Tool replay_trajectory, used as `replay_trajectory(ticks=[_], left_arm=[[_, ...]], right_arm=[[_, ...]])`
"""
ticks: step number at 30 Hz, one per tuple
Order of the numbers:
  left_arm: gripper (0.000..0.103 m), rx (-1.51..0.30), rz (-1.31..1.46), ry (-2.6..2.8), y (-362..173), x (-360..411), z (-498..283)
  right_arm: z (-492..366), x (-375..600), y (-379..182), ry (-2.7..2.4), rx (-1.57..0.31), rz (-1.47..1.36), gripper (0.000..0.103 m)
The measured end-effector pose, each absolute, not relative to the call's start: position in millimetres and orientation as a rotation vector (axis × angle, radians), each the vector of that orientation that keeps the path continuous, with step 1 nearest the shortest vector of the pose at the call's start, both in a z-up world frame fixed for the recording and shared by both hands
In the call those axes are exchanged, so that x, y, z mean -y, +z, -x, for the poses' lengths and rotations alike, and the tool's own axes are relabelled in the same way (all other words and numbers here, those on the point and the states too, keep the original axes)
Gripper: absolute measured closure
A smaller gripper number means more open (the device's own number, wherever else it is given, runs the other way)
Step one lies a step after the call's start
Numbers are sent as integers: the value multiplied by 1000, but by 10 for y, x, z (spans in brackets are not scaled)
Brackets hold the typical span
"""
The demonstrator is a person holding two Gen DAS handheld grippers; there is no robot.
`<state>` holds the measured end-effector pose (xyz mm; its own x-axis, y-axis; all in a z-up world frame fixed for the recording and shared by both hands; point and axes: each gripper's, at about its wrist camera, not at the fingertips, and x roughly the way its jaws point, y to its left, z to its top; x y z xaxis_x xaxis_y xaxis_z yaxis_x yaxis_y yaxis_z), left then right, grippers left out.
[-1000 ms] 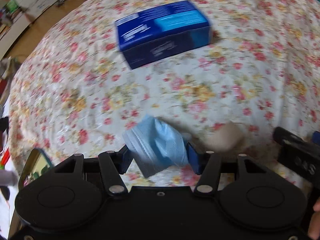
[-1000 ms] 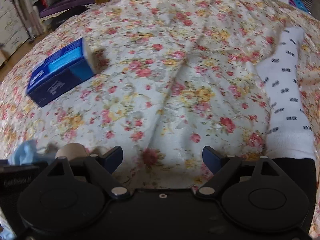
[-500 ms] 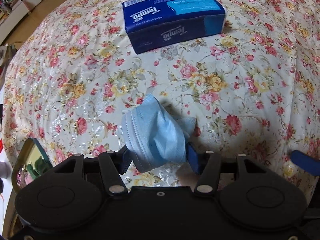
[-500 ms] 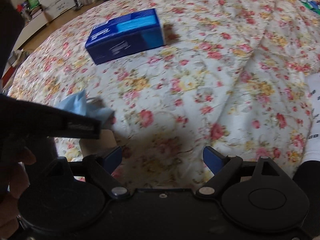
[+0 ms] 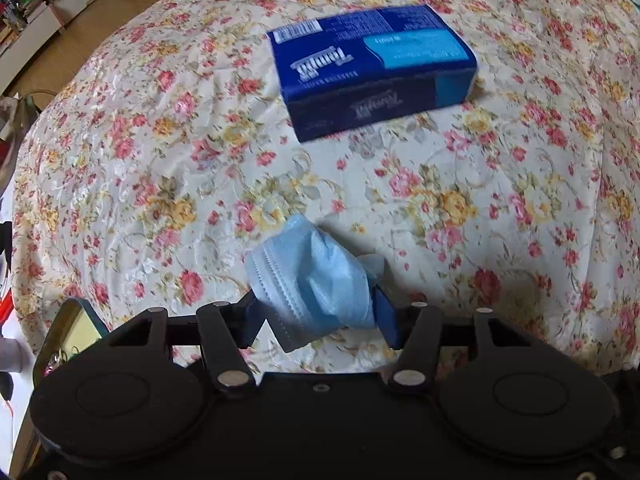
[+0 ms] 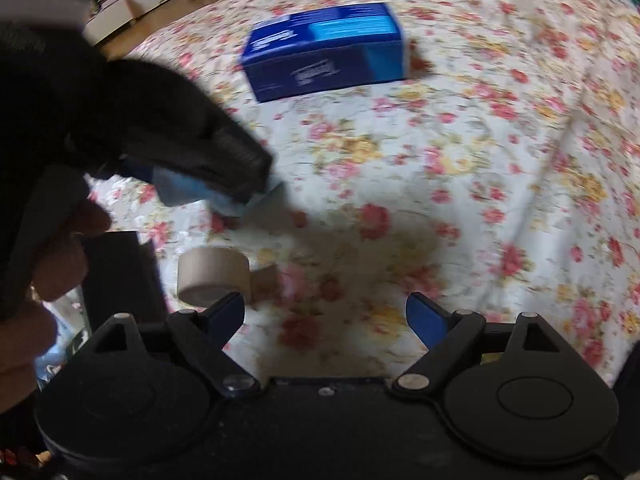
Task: Organize soft objects
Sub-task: 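Grasp the beige tape roll with the right tool while the left tool holds the mask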
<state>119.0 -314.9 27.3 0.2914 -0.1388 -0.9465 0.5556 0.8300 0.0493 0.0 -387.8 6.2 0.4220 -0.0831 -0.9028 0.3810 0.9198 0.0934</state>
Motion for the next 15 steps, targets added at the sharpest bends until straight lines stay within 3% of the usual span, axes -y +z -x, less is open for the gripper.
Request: replay_trajectory(ticks=[15], left_arm=[[49,-1127,-384,-401,663,2694,-1439]], right_arm=[[-145,3471,-6,-222,-1140,-227,15]])
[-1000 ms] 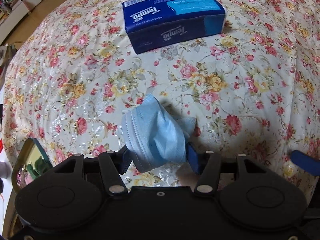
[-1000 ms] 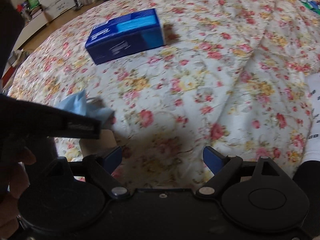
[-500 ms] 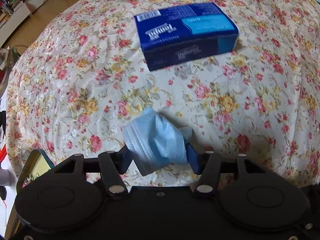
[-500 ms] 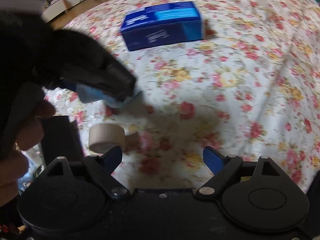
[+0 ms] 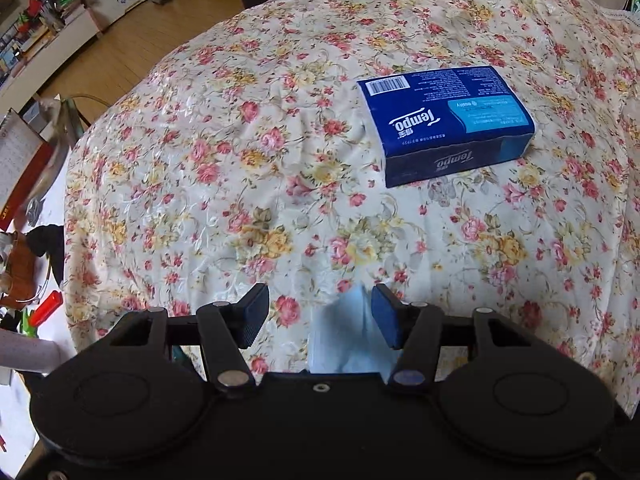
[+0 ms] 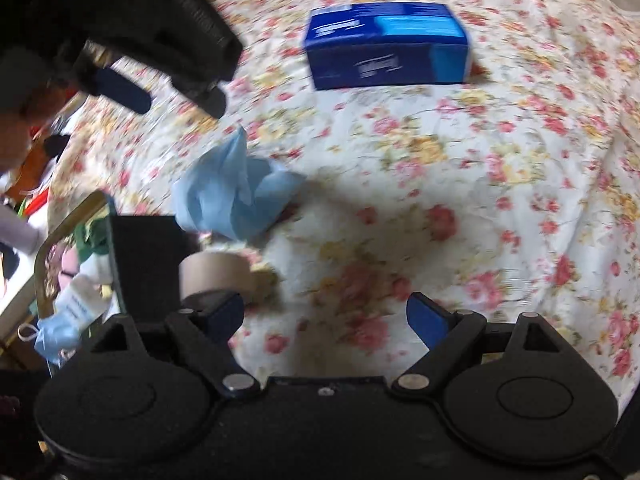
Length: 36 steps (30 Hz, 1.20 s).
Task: Organize soft objects
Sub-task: 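Grasp the beige tape roll with the right tool while the left tool holds the mask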
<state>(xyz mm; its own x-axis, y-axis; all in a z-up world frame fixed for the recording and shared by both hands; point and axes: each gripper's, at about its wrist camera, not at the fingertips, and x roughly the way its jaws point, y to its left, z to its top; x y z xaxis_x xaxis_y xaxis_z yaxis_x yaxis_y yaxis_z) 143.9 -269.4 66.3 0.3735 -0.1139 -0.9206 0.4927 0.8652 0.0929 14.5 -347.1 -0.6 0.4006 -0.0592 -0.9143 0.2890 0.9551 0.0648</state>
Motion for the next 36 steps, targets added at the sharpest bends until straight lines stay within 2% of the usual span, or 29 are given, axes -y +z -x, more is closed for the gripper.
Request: replay_trajectory(ticks=[6,9,15,24,29,30,32,34,36], left_arm=[[49,-1142,-374,-396,633,2628,-1462],[45,-1158,-344,-380,617,2546,-1490],[45,-1151,-316,-356,644,2340,-1560],[45,-1166,-280,-332,623,2098,-1619],[40,-1152,-272,-305,651,1950,-1651],[40,-1150,-274,-303,651,1928,-1650],[40,-1150,-279,-304,644,1889,-1648],[40,-1153,-286,-305,630,1870,-1638],[40,-1154,-299,-308,611,1880,-1615]], right_arm=[[-428,3384,-92,-307,-1143,-217,15],[-568,3485,-54,-415,-1114,-224,15],[-376,3624,22,-395,-1112,-322,15],[-504,3234,25,-287,-1136,-391,14],[-671,3103,-128,-313,-1173,-398,14],[-689,3094,-167,-319,-1183,-399,16],[-715,3093,-231,-316,-1203,-403,27],[-709,3090,-221,-304,-1208,-386,55],[-679,3125,-167,-294,-1204,-387,56]])
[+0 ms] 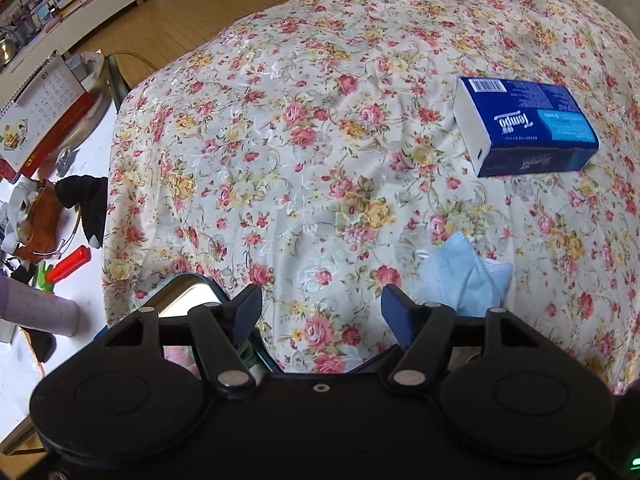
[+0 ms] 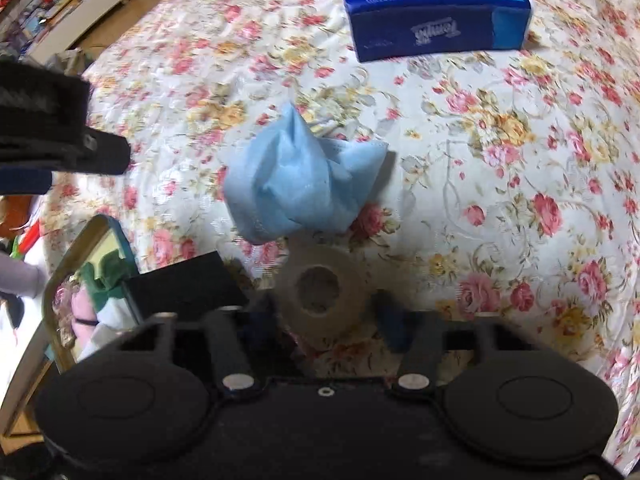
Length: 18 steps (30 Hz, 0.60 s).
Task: Organize soft objects
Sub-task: 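Grasp the beige tape roll with the right tool while the left tool holds the mask, then carry the mask and tape roll over the gold tray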
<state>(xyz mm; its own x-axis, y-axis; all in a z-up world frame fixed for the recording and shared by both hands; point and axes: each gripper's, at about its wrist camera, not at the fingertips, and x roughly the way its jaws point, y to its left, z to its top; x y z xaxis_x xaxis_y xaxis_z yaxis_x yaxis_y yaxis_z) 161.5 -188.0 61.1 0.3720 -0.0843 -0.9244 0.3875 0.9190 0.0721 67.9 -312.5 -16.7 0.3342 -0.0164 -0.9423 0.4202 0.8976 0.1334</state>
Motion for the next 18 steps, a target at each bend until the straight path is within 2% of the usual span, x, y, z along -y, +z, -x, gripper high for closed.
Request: replay_trajectory(ticks=[6,10,18], left_arm=[[36,-1169,-340,-346,516,2055,-1500],[25,-1190,-364,-386,435,2254,-1407],[25,-1280,-350,-458,259,2654,-1375]], right_arm=[[-459,3435,-22,-457,-1174,-283,55],[-231,3770,51,-576,-1156,-258,55],[30,4342,-12,-676,-1133,-342,56]])
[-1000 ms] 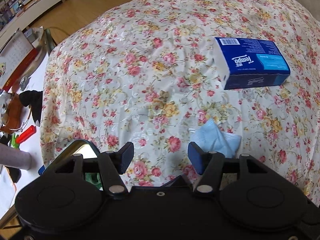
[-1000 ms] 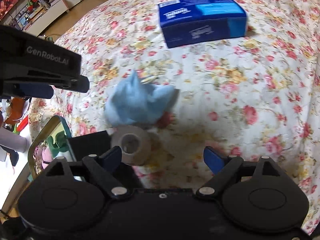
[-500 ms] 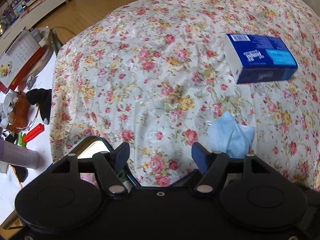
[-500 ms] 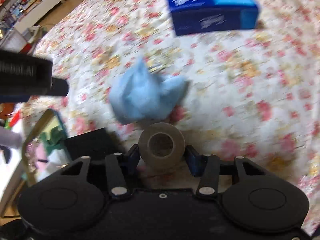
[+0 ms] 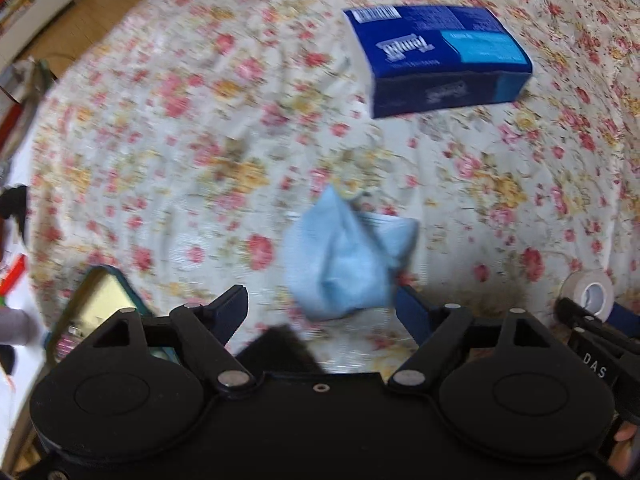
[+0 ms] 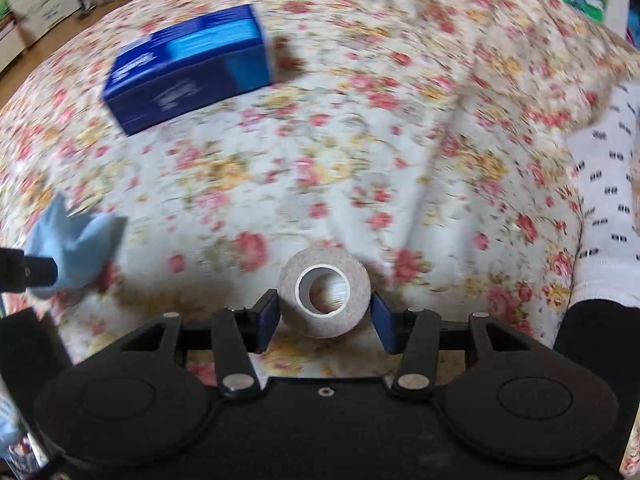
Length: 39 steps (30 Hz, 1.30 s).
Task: Organize soft objects
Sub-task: 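Carry the mask and tape roll over the gold tray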
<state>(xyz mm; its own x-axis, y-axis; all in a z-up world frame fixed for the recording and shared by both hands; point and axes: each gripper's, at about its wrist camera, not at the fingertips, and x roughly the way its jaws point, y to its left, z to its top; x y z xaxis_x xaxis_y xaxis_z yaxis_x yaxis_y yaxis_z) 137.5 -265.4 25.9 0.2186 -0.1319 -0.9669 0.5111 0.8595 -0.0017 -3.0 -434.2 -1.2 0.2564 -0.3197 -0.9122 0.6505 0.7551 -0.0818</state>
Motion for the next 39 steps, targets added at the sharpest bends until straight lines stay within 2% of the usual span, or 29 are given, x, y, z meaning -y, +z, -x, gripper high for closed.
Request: replay_trajectory(ticks=[8,10,11,12,16,22,31,38,39], left_arm=[[20,-1317,-355,-431,15,2890,-1459],[25,-1331,-362,-427,-39,2915,-1474],[34,-1339,-363,-427,-70,2921,-1487],[49,-1355,-358,-431,-98,2918,-1502],[58,-1418,-270,-456,-116,2813,-1565],[58,-1383,-252,-458,138,2587,-1496],[58,-1328,-203,-479,592,1928,-1245],[58,-1320,-163,-361,491,1099,-1168],[58,-1324,-152,-341,453,981,-1166]], right_arm=[[87,4403,-53,-644,-1123,-337,56],[99,4415,-38,-637,-1112,-339,55],[107,4431,-24,-634,-1105,-345,54],[120,4452,-8,-631,-1095,-353,52],[217,4551,77,-631,-1044,-389,34],[389,4783,110,-625,-1005,-507,22],[328,4649,90,-641,-1019,-449,20],[170,4418,-64,-645,-1087,-332,20],[151,4392,-98,-650,-1101,-320,23]])
